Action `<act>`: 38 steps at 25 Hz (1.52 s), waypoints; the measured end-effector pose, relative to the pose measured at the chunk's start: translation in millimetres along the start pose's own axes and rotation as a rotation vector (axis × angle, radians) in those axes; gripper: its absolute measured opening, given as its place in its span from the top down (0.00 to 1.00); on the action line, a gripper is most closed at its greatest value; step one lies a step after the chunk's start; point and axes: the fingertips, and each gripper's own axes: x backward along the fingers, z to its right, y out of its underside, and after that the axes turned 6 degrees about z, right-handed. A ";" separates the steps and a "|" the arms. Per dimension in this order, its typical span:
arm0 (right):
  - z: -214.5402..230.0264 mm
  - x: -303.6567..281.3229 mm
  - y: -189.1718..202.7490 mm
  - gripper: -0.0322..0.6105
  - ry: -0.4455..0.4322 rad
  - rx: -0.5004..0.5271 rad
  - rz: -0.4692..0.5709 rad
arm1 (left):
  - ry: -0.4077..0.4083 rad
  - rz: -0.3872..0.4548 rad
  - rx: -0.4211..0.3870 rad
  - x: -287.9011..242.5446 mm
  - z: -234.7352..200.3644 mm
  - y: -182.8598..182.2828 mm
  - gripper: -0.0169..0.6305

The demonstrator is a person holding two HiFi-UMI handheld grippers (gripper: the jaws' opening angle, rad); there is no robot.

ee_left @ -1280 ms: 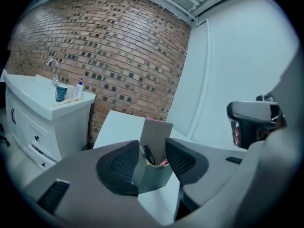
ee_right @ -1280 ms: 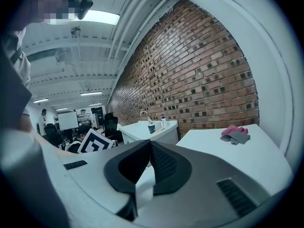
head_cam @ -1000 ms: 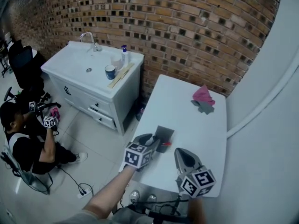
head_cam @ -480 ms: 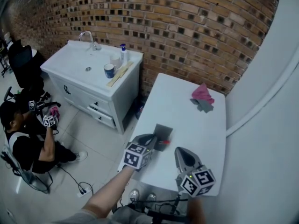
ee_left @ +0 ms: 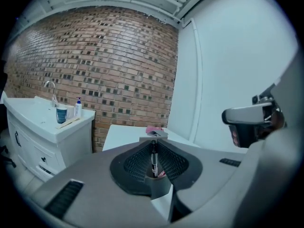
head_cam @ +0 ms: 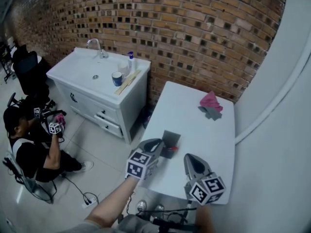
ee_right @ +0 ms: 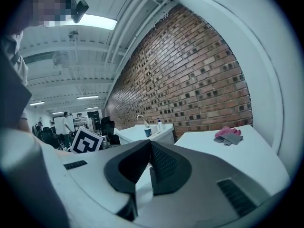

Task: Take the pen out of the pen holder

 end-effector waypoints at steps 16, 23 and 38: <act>-18.7 6.3 -35.1 0.95 -0.045 0.030 0.123 | 0.078 0.147 0.013 65.1 38.7 -80.2 0.90; -25.7 7.4 -55.0 0.95 -0.061 0.074 0.166 | 0.111 0.208 -0.005 84.1 49.1 -105.0 0.90; -35.7 7.7 -79.5 0.95 -0.046 0.125 0.188 | 0.145 0.206 -0.028 84.1 61.6 -123.0 0.90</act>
